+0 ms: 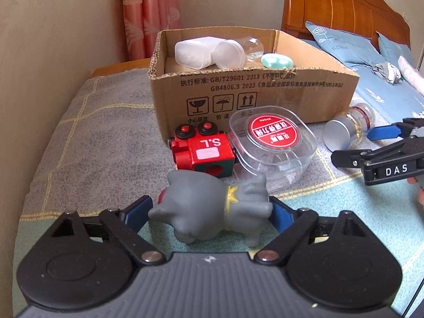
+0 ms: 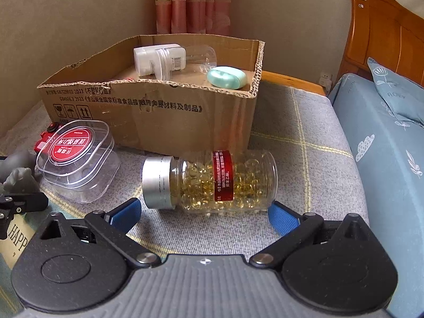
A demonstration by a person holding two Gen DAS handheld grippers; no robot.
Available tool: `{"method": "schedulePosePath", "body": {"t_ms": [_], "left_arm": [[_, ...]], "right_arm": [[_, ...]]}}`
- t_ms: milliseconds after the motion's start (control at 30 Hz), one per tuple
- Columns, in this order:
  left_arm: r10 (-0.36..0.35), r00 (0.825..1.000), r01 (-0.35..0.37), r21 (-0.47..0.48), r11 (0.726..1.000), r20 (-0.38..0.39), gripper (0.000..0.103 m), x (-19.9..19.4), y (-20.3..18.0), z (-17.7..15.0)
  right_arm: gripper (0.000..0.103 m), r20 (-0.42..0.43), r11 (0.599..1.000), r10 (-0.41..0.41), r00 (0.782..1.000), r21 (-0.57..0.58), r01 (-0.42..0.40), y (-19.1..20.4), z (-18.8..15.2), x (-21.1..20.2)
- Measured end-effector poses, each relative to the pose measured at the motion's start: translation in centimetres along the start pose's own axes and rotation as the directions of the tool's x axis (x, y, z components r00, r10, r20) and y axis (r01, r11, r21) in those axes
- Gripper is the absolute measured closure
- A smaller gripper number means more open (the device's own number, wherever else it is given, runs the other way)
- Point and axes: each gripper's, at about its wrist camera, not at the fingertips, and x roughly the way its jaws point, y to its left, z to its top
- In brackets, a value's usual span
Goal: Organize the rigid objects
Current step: 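Grasp the grey cat figure with the left gripper while the right gripper grasps the capsule jar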
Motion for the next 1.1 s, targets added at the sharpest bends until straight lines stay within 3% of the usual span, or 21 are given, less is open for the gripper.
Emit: {"method": "schedulePosePath", "body": {"t_ms": [533,600,733,1100], "left_arm": [[0.003,1.0,-0.003,0.026,1.0,0.0,0.013,-0.6,-0.1,0.8],[-0.007,1.0,0.007,0.029,1.0,-0.008,0.022,-0.6,-0.1,0.8],[-0.011,1.0,0.012,0.047,0.999,-0.022,0.03,-0.5,-0.1,0.9],[-0.017,0.998,0.022,0.096,0.995,-0.056,0.031,-2.4,-0.4,1.2]], "right_arm": [[0.0,0.004,0.999,-0.036,0.999,-0.013,0.036,0.5,2.2,0.8],[0.0,-0.001,0.999,-0.037,0.999,-0.024,0.037,0.6,2.3,0.9],[0.003,-0.003,0.998,-0.055,0.998,-0.036,0.055,0.7,2.5,1.0],[0.005,-0.053,1.0,0.018,0.998,-0.007,-0.019,0.1,2.4,-1.0]]}}
